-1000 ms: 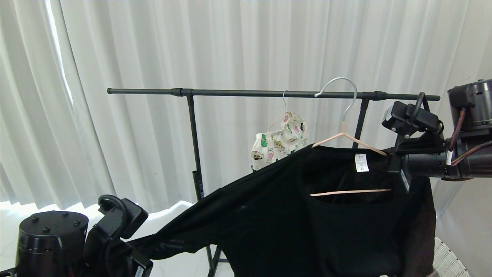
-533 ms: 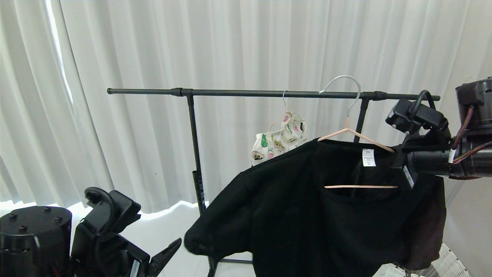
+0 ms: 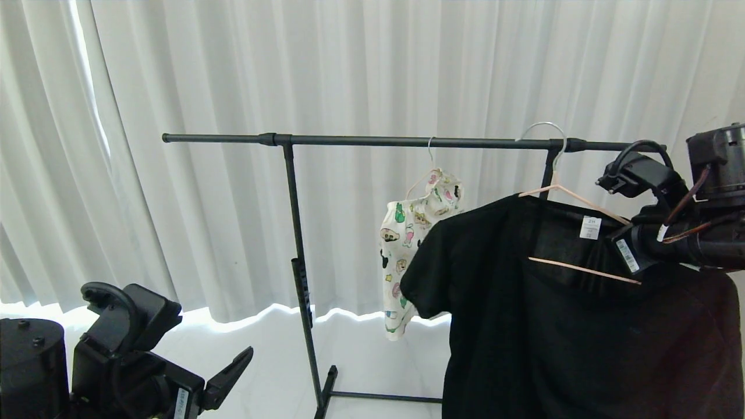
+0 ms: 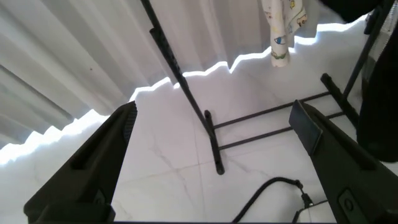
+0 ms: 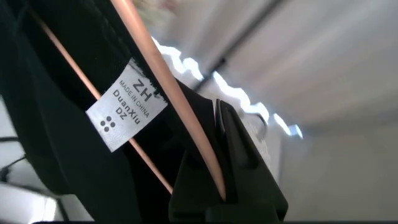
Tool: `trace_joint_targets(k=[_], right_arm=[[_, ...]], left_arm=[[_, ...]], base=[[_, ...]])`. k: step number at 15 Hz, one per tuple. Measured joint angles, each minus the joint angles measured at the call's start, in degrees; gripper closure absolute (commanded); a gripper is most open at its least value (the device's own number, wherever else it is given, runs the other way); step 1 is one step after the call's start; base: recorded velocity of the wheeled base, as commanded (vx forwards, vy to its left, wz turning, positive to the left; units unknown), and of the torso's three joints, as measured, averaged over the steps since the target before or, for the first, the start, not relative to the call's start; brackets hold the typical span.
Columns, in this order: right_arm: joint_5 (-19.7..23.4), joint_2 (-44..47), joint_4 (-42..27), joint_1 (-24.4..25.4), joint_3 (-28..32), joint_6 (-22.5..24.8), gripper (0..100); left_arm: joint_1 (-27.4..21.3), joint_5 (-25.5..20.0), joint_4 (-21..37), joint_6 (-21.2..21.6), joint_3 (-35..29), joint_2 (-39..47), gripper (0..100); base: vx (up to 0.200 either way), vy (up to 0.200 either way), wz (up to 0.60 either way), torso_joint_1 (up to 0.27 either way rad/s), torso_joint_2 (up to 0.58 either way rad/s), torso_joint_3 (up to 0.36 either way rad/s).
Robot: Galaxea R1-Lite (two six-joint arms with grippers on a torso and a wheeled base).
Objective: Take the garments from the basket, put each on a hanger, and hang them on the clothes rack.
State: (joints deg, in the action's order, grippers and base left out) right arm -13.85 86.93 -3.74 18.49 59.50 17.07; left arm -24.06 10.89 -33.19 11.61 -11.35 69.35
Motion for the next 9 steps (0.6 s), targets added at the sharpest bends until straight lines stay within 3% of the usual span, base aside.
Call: trace_joint_targets(k=[3, 7, 9], right_arm=[[-14.62, 1.79, 0.0, -1.18, -0.55, -1.5, 100], [-20.99, 6.07, 0.33, -1.77, 2.62, -9.79, 100], [-21.7, 7.86, 0.33, -1.9, 4.69, -12.25, 100]], left_arm=[[-0.05, 0.09, 0.0, 0.0, -0.02, -0.09, 0], [-0.05, 0.04, 0.0, -0.06, -0.2, -0.12, 0], [-0.07, -0.05, 0.0, -0.22, -0.52, -0.15, 0]], base=[[0.0, 0.0, 0.0, 0.0, 0.0, 0.0], [0.0, 0.0, 0.0, 0.0, 0.0, 0.0], [0.2, 0.0, 0.0, 0.002, 0.0, 0.005]])
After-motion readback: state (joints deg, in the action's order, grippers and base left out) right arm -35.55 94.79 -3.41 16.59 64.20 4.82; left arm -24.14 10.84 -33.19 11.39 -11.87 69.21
